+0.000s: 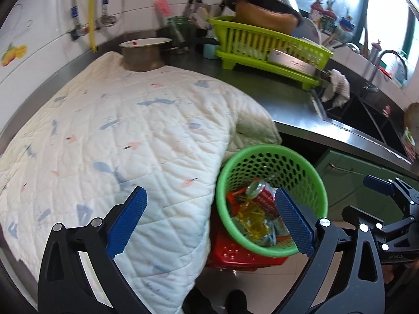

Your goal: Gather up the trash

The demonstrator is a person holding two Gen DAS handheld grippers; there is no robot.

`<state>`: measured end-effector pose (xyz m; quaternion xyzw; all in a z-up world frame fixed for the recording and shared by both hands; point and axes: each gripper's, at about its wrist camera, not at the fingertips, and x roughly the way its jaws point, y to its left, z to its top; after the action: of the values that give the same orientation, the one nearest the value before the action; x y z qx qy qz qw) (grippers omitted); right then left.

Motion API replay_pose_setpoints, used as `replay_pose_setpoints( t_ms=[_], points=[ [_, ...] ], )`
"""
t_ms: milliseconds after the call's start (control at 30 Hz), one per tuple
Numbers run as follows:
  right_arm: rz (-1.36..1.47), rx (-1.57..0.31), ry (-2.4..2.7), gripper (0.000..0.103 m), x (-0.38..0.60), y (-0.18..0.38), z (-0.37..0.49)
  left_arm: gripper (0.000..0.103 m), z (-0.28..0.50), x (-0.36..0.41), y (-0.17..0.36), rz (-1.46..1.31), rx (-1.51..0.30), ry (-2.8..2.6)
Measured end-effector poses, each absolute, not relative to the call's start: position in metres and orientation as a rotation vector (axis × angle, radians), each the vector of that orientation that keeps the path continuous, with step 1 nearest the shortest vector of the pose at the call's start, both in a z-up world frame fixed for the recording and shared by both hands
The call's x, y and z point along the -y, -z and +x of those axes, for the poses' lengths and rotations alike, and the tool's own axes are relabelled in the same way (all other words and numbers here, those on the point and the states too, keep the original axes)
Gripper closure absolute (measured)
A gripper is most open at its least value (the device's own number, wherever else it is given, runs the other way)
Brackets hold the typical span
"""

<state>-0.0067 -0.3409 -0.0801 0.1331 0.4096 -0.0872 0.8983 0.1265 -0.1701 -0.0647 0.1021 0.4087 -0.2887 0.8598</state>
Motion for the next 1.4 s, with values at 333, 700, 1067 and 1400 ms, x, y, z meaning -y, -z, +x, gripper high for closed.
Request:
replay_pose_setpoints(
  t_ms=[333, 700, 1067, 1400],
  points=[
    [0.263, -0.838, 0.128, 0.01, 0.312, 0.069, -0.002, 0.005, 0.115, 0.121, 0.054, 0.18, -0.84, 0.454],
    [0.215, -0.827, 0.077, 0.01, 0.282, 0.055, -0.005, 0.005, 0.096, 0.074, 0.042, 0.15, -0.809, 0.306],
    [0.171, -0.793, 0.041, 0.009, 0.26, 0.039, -0.01, 0.005, 0.077, 0.051, 0.032, 0.131, -0.795, 0.211],
    [0.152, -0.756, 0.06, 0.009, 0.259, 0.03, -0.015, 0.005, 0.063, 0.05, 0.018, 0.124, -0.751, 0.186]
  ],
)
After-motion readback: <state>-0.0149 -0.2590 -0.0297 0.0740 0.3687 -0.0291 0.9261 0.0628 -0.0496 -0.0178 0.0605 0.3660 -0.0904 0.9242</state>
